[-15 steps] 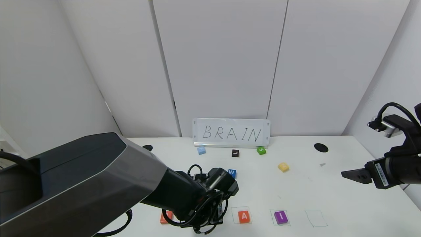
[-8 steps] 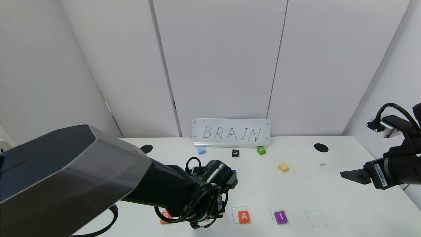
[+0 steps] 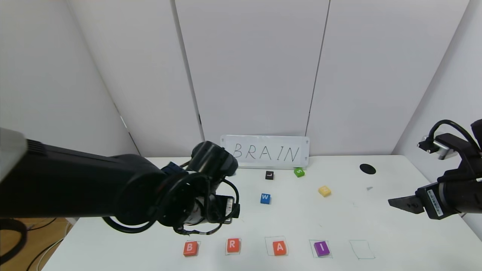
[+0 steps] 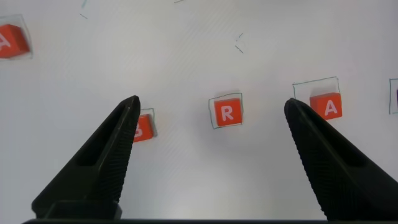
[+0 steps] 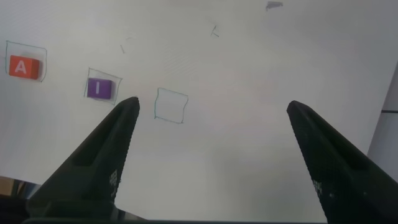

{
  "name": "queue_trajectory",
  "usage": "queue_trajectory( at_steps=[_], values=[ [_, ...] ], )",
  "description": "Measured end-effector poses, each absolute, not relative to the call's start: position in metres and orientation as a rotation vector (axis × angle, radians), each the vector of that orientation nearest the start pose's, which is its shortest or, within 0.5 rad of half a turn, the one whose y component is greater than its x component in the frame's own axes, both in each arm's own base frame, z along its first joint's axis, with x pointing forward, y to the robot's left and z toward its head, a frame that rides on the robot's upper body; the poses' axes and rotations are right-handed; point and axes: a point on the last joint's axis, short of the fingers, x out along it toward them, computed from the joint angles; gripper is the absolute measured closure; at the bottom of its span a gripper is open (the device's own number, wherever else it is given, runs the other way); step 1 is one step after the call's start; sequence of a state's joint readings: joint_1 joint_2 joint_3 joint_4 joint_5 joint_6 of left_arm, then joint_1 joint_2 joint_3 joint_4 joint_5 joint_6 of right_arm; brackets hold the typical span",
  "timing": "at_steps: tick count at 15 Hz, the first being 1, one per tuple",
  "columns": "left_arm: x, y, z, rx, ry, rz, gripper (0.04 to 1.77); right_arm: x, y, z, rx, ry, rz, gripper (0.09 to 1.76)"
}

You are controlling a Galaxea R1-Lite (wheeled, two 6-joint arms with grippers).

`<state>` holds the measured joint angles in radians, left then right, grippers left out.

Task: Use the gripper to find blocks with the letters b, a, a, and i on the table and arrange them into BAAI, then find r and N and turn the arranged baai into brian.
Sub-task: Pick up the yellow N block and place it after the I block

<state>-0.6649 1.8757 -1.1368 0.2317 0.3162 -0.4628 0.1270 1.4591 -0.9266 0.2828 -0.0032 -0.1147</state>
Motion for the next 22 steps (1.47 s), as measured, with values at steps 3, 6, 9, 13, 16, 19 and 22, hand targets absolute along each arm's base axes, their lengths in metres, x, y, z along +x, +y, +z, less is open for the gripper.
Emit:
queue_trajectory(
  at_steps=[3,6,9,13,16,19,22],
  values=[
    [0.257,-0.168,0.167,0.046,0.859,-0.108,0.14,0.223,0.029,0.200,-0.161,0.804,0.166,0.14],
    [0.255,-0.138,0.178,0.112,0.834,-0.102,0.12,0.225,0.031,0.199,-0.167,0.810,0.182,0.14],
    [0.251,-0.109,0.190,0.080,0.839,-0.148,0.12,0.235,0.034,0.200,-0.201,0.809,0.208,0.14],
    [0.250,-0.094,0.201,0.068,0.808,-0.129,0.11,0.251,0.040,0.201,-0.203,0.826,0.220,0.14],
    [0.251,-0.089,0.202,0.066,0.801,-0.118,0.11,0.273,0.047,0.197,-0.209,0.849,0.235,0.14],
    [0.254,-0.085,0.201,0.064,0.801,-0.105,0.10,0.299,0.053,0.188,-0.214,0.870,0.244,0.14],
    [0.256,-0.083,0.199,0.072,0.809,-0.098,0.10,0.319,0.058,0.177,-0.210,0.890,0.255,0.14]
  ],
)
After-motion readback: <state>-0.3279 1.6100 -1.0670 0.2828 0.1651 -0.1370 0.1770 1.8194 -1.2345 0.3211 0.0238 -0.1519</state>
